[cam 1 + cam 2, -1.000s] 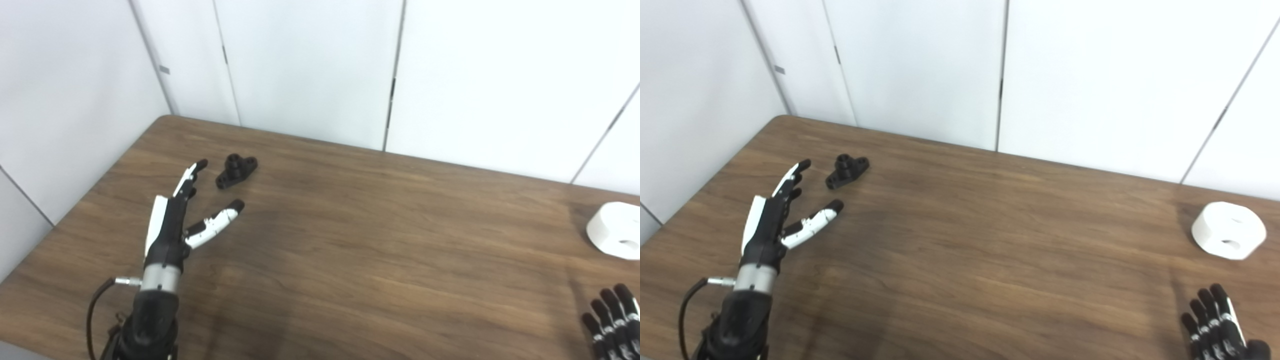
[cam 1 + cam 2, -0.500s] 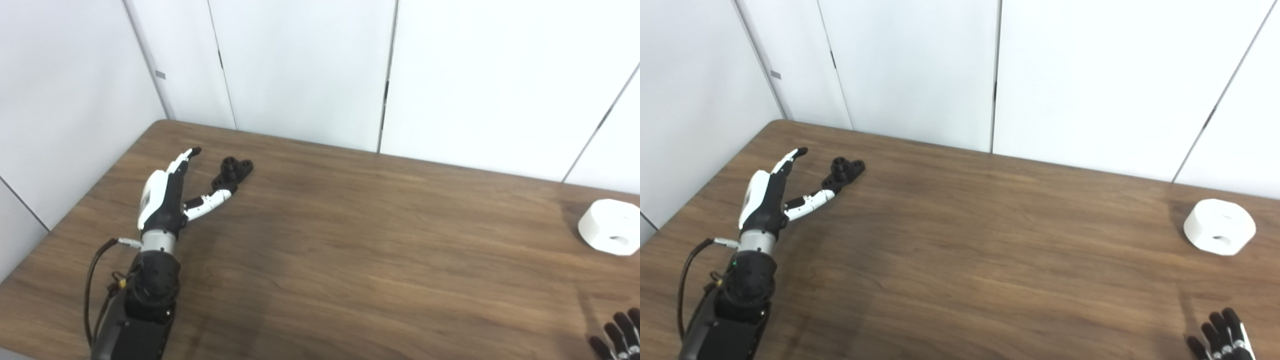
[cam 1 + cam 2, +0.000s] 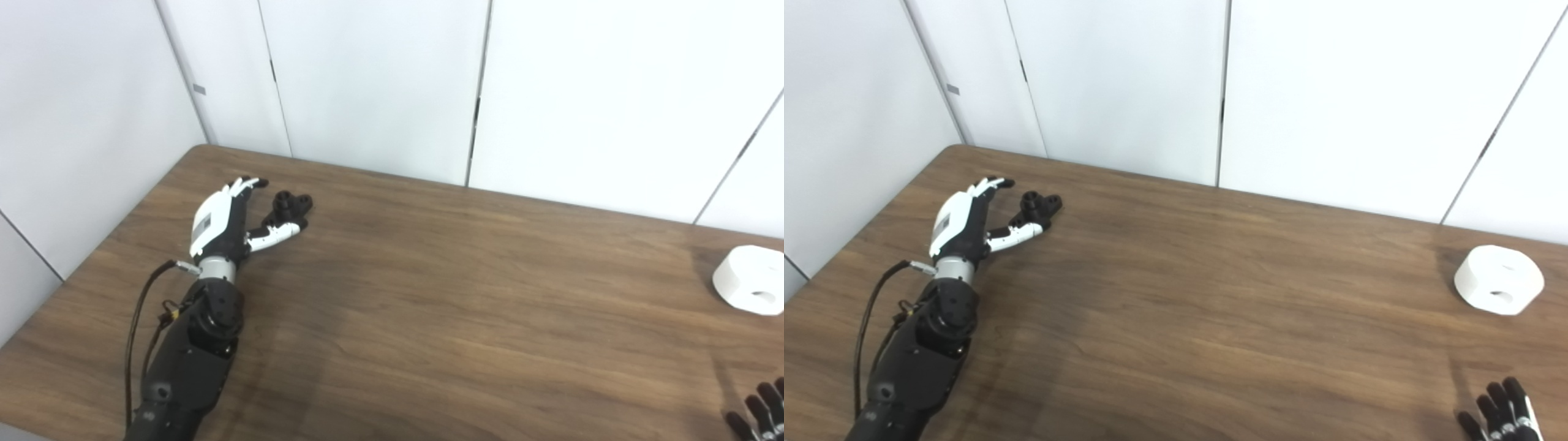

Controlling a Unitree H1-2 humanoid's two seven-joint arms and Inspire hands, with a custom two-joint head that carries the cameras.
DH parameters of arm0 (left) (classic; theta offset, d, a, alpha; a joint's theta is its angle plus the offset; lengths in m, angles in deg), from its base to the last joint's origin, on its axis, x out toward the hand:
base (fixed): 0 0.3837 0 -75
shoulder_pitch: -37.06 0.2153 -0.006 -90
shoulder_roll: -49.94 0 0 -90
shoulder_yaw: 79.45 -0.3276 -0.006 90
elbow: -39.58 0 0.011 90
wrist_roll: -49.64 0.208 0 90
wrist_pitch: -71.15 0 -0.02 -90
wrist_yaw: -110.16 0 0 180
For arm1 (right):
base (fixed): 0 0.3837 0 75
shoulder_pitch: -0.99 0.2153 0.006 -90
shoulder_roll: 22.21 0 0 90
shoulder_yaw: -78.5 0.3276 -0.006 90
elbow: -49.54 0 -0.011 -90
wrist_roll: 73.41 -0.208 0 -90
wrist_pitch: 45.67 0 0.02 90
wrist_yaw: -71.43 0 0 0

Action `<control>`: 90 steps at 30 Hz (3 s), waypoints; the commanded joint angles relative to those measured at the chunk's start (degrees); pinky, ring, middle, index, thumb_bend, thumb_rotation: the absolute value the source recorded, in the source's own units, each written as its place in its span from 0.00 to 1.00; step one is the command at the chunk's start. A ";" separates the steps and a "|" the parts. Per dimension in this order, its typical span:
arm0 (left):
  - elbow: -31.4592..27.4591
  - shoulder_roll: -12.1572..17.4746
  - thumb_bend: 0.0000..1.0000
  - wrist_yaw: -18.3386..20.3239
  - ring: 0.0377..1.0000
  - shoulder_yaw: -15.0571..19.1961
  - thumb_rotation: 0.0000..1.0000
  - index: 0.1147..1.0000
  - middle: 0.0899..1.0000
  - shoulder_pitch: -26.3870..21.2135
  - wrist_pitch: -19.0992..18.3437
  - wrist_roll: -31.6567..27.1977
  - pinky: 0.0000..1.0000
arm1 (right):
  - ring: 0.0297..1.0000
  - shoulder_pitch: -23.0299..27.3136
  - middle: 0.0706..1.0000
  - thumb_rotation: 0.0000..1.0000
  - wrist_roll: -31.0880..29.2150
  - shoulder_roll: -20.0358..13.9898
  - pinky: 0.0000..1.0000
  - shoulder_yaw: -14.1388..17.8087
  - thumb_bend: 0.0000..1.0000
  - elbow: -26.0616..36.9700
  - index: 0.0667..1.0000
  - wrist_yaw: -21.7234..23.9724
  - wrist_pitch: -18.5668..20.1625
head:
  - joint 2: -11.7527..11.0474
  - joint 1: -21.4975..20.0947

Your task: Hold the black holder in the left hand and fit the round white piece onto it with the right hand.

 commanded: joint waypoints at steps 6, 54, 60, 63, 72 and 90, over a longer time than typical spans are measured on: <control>3.22 2.83 0.95 -3.22 1.00 -1.22 0.44 0.83 0.95 -4.31 0.68 2.17 0.97 | 1.00 -1.53 1.00 1.00 -0.25 -0.34 1.00 -1.01 0.71 -0.82 1.00 -0.79 1.50 | 0.20 -0.12; 16.54 4.09 0.88 -2.92 0.98 -7.31 0.35 0.66 0.91 -12.38 -3.66 -0.95 1.00 | 1.00 -2.80 1.00 1.00 -1.83 -1.29 1.00 -2.22 0.67 0.76 1.00 -1.99 1.70 | 1.21 -0.74; 16.44 4.45 0.87 -2.99 0.97 -7.76 0.34 0.62 0.89 -12.13 -4.02 -0.71 0.99 | 1.00 -2.79 1.00 1.00 -1.66 -1.47 1.00 -2.31 0.67 0.95 1.00 -2.27 1.89 | 1.32 -0.55; 16.33 4.66 0.86 -2.83 0.96 -7.83 0.33 0.62 0.87 -12.00 -4.92 -0.49 0.98 | 1.00 -2.81 1.00 1.00 -1.65 -1.57 1.00 -2.30 0.68 1.02 1.00 -2.30 1.97 | 1.39 -0.51; 15.70 5.32 0.88 -2.65 0.94 -8.00 0.26 0.60 0.84 -11.02 -6.52 -0.05 0.95 | 1.00 -2.78 1.00 1.00 -1.59 -1.83 1.00 -2.04 0.68 1.12 1.00 -2.58 1.90 | 1.65 -0.34; 18.11 6.81 0.67 -5.46 0.89 -10.52 0.10 0.46 0.79 -10.09 -4.35 1.48 0.92 | 1.00 -3.05 1.00 1.00 -1.79 -2.16 1.00 -1.88 0.69 1.69 1.00 -2.72 2.18 | 2.45 -0.23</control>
